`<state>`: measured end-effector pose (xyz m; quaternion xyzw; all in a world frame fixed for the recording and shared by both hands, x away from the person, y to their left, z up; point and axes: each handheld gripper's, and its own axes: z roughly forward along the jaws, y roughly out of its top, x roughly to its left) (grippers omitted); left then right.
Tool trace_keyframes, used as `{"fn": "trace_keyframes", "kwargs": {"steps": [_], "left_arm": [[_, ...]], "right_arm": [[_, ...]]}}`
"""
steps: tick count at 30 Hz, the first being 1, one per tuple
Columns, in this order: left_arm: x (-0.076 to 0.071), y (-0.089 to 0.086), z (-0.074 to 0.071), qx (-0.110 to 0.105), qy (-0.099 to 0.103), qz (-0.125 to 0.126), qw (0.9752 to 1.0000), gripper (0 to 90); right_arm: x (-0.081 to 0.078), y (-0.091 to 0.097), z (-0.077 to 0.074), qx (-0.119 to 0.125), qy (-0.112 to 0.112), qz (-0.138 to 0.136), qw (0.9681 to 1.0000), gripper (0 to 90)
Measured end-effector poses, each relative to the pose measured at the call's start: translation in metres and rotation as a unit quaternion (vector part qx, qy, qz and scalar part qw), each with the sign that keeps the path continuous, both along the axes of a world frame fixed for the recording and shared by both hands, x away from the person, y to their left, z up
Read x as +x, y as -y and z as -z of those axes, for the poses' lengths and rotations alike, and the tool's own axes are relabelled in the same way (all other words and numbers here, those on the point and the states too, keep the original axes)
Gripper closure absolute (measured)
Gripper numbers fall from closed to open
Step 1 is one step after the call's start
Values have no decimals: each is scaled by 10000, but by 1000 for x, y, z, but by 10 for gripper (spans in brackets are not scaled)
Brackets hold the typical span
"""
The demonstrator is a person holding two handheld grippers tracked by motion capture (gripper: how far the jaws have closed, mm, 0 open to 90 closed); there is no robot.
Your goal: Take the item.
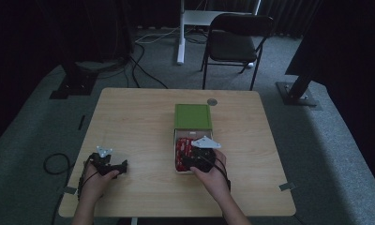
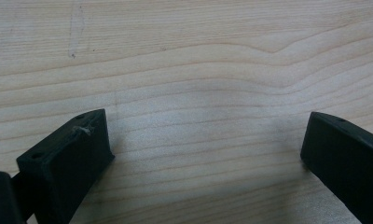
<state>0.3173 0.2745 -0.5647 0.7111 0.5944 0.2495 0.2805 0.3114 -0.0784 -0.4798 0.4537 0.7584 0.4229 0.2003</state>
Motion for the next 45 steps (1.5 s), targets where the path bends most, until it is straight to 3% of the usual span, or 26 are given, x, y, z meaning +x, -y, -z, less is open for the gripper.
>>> {"fn": "trace_keyframes", "kwargs": {"steps": [5,11,15,24,25,26,32,41,45], "left_arm": [[0,0,0,-1,2,0,10000,21],[0,0,0,1,0,0,10000,21],[0,0,0,-1,1,0,10000,21],[0,0,0,-2,2,-1,10000,21],[0,0,0,1,1,1,10000,21],[0,0,0,-2,1,0,10000,21],[0,0,0,-1,0,0,10000,21],[0,0,0,-2,0,0,10000,21],[0,0,0,0,-1,1,10000,21]], "right_arm": [[-2,-7,6,-2,-121,-42,9999,415],[-1,-10,12,-129,-282,168,9994,489],[3,-10,16,-61,-681,152,9975,538],[6,-12,20,-122,-692,251,9972,563],[8,-11,21,67,-873,252,9958,621],[8,-10,22,114,-903,243,9956,630],[8,-7,20,103,-729,357,9966,826],[8,0,16,233,-844,338,9956,843],[5,3,9,287,-690,301,9968,844]]}}
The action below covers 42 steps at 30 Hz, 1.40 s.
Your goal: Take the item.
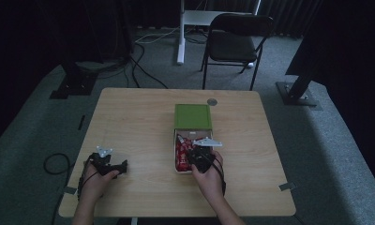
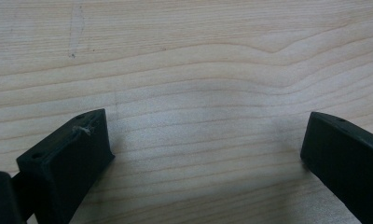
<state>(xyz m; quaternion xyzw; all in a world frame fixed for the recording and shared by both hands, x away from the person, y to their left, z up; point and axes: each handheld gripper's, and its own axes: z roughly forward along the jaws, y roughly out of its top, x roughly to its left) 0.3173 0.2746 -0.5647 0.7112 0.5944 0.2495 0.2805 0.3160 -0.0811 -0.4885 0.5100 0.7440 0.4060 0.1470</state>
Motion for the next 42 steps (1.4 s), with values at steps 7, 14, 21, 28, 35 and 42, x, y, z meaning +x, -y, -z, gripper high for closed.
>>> {"fn": "trace_keyframes", "kwargs": {"steps": [7,14,21,28,35,42], "left_arm": [[0,0,0,0,-1,0,10000,21],[0,0,0,0,-2,1,10000,21],[0,0,0,1,-3,0,10000,20],[0,0,0,2,-6,1,10000,21],[0,0,0,4,-8,0,10000,21],[0,0,0,5,-14,1,10000,21]], "right_arm": [[-5,6,-11,81,109,-76,9999,849],[-10,12,-18,125,125,-204,9996,849],[-15,20,-25,306,215,-250,9990,849],[-17,24,-31,422,196,-313,9984,849],[-17,29,-41,539,360,-277,9975,849],[-12,36,-49,607,467,-179,9969,849]]}}
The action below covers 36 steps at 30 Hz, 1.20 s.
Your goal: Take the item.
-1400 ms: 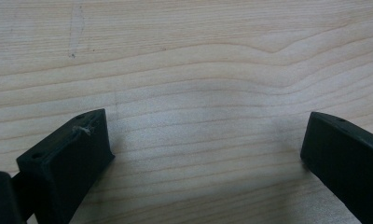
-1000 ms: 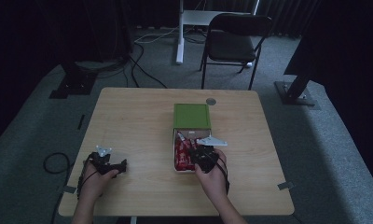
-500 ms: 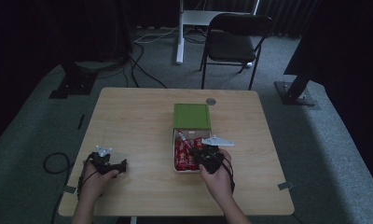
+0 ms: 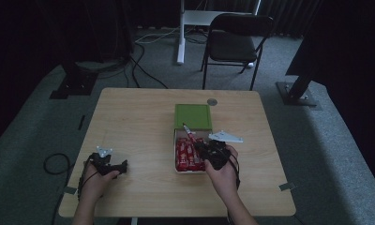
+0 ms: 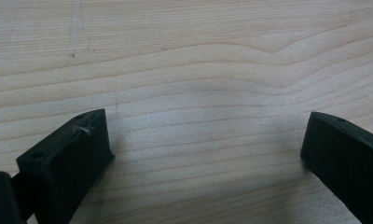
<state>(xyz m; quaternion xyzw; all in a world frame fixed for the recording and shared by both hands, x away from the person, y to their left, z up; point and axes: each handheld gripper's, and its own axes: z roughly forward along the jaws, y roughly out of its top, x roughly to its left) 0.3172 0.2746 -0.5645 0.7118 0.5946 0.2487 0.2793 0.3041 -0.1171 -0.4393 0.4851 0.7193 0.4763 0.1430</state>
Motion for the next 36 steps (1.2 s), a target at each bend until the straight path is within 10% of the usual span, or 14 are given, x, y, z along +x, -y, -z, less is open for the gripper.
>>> {"fn": "trace_keyframes", "kwargs": {"steps": [36], "left_arm": [[0,0,0,-1,4,-1,10000,21]], "right_arm": [[18,73,-9,86,267,1059,9940,848]]}}
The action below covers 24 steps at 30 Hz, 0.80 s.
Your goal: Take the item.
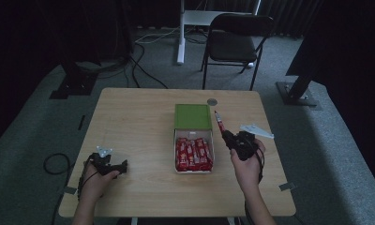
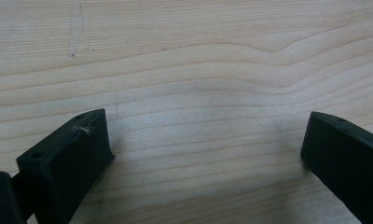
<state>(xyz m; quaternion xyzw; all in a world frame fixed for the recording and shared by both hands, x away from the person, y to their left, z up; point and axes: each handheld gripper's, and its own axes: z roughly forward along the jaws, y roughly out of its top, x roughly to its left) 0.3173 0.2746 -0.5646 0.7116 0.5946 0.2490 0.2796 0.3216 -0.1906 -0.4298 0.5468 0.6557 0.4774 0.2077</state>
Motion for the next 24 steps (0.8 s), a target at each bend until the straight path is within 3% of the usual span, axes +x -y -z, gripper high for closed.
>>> {"fn": "trace_keyframes", "kwargs": {"steps": [12,24], "left_arm": [[0,0,0,-1,1,-1,10000,21],[0,0,0,-2,4,-1,10000,21]], "right_arm": [[6,29,14,-68,60,422,9991,847],[16,61,43,-71,-78,1045,9945,846]]}}
